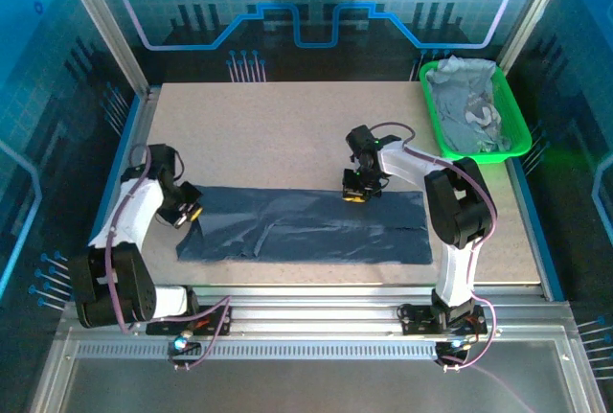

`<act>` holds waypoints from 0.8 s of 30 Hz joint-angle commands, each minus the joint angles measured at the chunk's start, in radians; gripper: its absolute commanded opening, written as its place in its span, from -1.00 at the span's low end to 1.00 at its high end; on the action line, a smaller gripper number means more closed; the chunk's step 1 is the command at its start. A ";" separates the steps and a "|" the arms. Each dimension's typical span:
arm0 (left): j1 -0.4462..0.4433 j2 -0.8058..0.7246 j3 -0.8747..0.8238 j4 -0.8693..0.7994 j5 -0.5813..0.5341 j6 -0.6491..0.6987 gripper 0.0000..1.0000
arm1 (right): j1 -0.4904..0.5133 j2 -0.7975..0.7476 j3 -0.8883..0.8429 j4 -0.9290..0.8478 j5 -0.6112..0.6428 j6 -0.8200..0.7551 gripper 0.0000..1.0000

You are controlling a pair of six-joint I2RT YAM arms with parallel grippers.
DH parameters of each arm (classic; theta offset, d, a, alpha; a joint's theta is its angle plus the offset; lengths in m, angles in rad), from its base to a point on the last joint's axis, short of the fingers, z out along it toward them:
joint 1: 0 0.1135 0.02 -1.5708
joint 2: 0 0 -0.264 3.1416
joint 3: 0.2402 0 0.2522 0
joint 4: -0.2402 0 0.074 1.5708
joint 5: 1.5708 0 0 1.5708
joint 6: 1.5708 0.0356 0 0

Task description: Fold and stack the t-shirts

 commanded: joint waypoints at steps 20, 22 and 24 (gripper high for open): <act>-0.003 0.334 0.270 -0.054 -0.086 0.031 -1.00 | 0.015 -0.002 -0.009 -0.023 0.014 -0.007 -0.60; -0.003 0.367 0.278 -0.048 -0.095 0.042 -1.00 | 0.014 -0.003 -0.009 -0.024 0.018 -0.006 -0.60; -0.004 0.406 0.290 -0.046 -0.104 0.053 -1.00 | 0.015 -0.006 -0.011 -0.026 0.025 -0.006 -0.60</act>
